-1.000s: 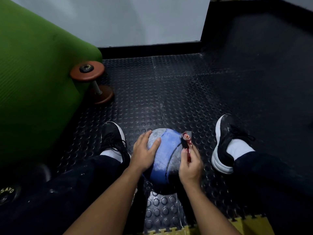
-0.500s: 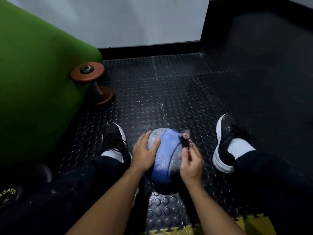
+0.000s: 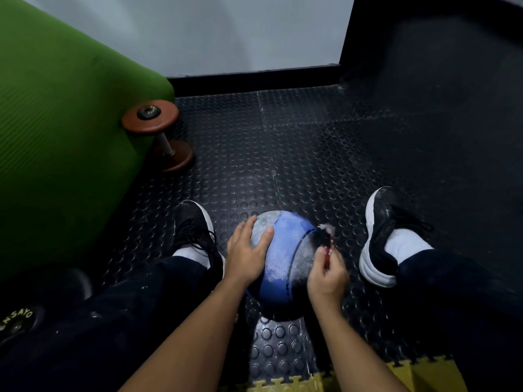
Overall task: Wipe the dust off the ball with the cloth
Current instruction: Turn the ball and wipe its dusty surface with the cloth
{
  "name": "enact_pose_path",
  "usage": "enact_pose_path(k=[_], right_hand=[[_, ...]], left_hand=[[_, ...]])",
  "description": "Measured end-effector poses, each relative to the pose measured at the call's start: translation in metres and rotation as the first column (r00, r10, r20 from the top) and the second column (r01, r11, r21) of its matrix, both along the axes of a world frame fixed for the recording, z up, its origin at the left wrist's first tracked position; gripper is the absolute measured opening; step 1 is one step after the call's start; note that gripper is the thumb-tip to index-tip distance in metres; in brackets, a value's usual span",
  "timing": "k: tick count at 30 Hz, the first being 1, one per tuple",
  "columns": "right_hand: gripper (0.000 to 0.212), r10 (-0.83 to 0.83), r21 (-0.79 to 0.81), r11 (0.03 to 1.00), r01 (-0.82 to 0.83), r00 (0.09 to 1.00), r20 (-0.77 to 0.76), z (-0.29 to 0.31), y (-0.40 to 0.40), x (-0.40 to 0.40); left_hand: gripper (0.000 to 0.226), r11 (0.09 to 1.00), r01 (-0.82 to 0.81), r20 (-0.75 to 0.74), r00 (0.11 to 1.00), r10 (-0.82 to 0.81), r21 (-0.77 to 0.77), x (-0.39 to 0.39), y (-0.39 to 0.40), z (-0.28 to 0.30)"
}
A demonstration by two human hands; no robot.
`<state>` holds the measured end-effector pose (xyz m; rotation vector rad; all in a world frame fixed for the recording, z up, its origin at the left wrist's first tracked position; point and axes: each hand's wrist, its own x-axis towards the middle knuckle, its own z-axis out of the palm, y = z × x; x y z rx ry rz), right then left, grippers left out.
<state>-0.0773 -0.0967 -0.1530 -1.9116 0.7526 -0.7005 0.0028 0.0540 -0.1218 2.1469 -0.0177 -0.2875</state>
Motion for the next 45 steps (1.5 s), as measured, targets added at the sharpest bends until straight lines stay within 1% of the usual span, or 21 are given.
enact_pose_path(k=[2,5,9,12,13,15,17,18,21,24,27,29,31,32,34,36,38,39,41,42,45], right_hand=[[0.052,-0.074,0.136,0.986,0.096,0.985,-0.157,0.002,-0.013,0.016],[0.034,0.032,0.185,0.983,0.02,0.961,-0.276,0.019,-0.028,0.043],[0.024,0.155,0.048,0.987,-0.15,0.983,-0.098,0.028,-0.013,0.037],[0.039,0.173,-0.093,0.981,-0.172,0.985,0.008,0.009,-0.008,0.012],[0.044,0.133,-0.073,0.988,-0.134,0.991,-0.017,0.001,-0.014,0.01],[0.047,0.019,0.086,0.996,-0.003,0.982,-0.189,-0.002,-0.026,0.017],[0.04,0.031,0.212,0.976,0.049,0.933,-0.358,0.002,-0.036,0.029],[0.036,0.065,0.221,0.975,0.019,0.928,-0.367,0.007,-0.038,0.035],[0.032,0.144,0.173,0.979,-0.11,0.969,-0.199,0.023,-0.028,0.035],[0.041,0.174,0.106,0.979,-0.172,0.985,-0.011,0.017,-0.009,0.013],[0.045,0.069,0.129,0.99,-0.063,0.997,-0.04,0.006,-0.01,0.001],[0.041,-0.007,0.28,0.958,0.064,0.979,-0.202,0.008,-0.021,0.014],[0.036,0.033,0.323,0.944,0.073,0.949,-0.312,0.018,-0.032,0.029],[0.034,0.076,0.308,0.951,0.02,0.952,-0.297,0.024,-0.033,0.033],[0.029,0.171,0.235,0.963,-0.129,0.971,-0.166,0.032,-0.025,0.033],[0.034,0.241,0.114,0.965,-0.236,0.97,-0.029,0.025,-0.011,0.02],[0.039,0.202,0.022,0.979,-0.202,0.979,0.018,0.012,-0.006,0.009],[0.039,0.141,0.037,0.989,-0.141,0.99,-0.003,0.01,-0.008,0.007],[0.036,0.039,0.206,0.979,-0.01,0.99,-0.138,0.013,-0.019,0.015],[0.037,0.04,0.282,0.959,0.027,0.973,-0.227,0.016,-0.025,0.022],[0.034,0.17,0.304,0.949,-0.079,0.943,-0.287,0.029,-0.038,0.035]], left_hand=[[0.071,1.0,0.002,0.006,1.0,-0.002,0.025,-0.003,-0.004,0.0],[0.068,0.999,-0.02,0.004,1.0,0.02,0.044,-0.002,-0.008,0.002],[0.066,0.998,-0.052,-0.012,0.999,0.053,0.038,0.003,-0.006,0.001],[0.065,0.999,-0.046,0.004,0.999,0.046,0.015,0.0,-0.003,0.0],[0.065,0.999,-0.04,0.01,0.999,0.04,0.014,-0.002,-0.003,0.0],[0.065,0.999,-0.043,0.019,0.999,0.042,0.026,-0.006,-0.006,0.0],[0.065,0.997,-0.067,0.027,0.997,0.066,0.038,-0.01,-0.011,0.001],[0.065,0.995,-0.086,0.026,0.996,0.085,0.041,-0.011,-0.013,0.003],[0.064,0.99,-0.141,0.0,0.99,0.141,0.024,-0.009,-0.016,0.006],[0.065,0.986,-0.169,-0.002,0.986,0.169,0.002,-0.007,-0.013,0.003],[0.065,0.988,-0.152,0.016,0.988,0.152,0.002,-0.011,-0.013,0.003],[0.065,0.988,-0.151,0.022,0.988,0.151,0.027,-0.016,-0.017,0.004],[0.067,0.983,-0.175,0.017,0.985,0.174,0.051,-0.02,-0.022,0.006],[0.067,0.98,-0.192,0.014,0.981,0.191,0.056,-0.02,-0.024,0.007],[0.068,0.974,-0.219,-0.007,0.975,0.22,0.059,-0.019,-0.026,0.008],[0.069,0.971,-0.231,-0.026,0.972,0.233,0.064,-0.018,-0.025,0.009],[0.069,0.974,-0.215,-0.013,0.976,0.216,0.065,-0.019,-0.023,0.008],[0.068,0.977,-0.204,0.006,0.979,0.204,0.067,-0.021,-0.022,0.007],[0.068,0.978,-0.194,0.032,0.981,0.192,0.08,-0.025,-0.022,0.006],[0.068,0.975,-0.2,0.033,0.98,0.197,0.095,-0.029,-0.024,0.007],[0.067,0.955,-0.247,0.0,0.968,0.25,0.164,-0.031,-0.026,0.016]])
